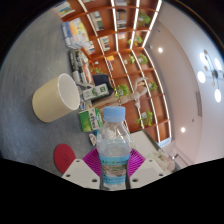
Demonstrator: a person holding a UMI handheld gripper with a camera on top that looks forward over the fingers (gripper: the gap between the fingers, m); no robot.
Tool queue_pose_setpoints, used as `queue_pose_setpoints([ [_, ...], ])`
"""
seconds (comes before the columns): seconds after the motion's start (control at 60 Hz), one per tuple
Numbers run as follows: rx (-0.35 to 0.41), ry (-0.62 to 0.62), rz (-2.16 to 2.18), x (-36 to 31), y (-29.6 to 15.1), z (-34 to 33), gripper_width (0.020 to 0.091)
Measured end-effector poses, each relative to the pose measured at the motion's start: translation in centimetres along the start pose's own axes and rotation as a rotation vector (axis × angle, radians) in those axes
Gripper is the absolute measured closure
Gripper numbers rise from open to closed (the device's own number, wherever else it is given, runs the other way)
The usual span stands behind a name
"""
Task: Pour water
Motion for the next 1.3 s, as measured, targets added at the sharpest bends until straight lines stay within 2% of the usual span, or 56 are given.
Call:
queue_pose_setpoints([
  [0.367, 0.198, 0.155, -0.649, 0.0, -5.9, 2.3, 0.0804],
  [0.467, 0.181, 0.206, -0.775, 0.6, -6.1, 2.6, 0.0803],
  [0.533, 0.197, 0.242, -0.841, 0.8, -6.7, 2.7, 0.0803],
  [0.767, 0.191, 0.219, -0.8, 0.3, -6.6, 2.8, 0.0801],
  [0.867, 0.151, 0.135, -0.57, 0.0, -5.8, 2.4, 0.0803],
  [0.967, 0.055, 0.013, -0.169, -0.6, -5.1, 1.3, 0.0802],
  [1.1, -0.07, -0.224, 0.419, -1.2, -4.0, 0.4, 0.0802],
  [1.133, -0.111, -0.256, 0.562, -2.3, -4.9, 0.2, 0.0802],
  [1.2, -0.144, -0.371, 0.808, -2.3, -3.2, 0.2, 0.0801],
  [1.267, -0.197, -0.409, 0.99, -2.8, -3.5, -0.3, 0.0802],
  [1.3, -0.196, -0.417, 1.053, -3.1, -2.3, 0.5, 0.0802],
])
Point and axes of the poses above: the point between the fingertips, and its own axes, seen from behind it with the camera up: x to the right, y down, z forward, the way the camera looks, the point moved 4 cm from there along -z, backward, against the way the camera looks, and after that the axes turned 11 degrees about y, right-handed, at the moved point
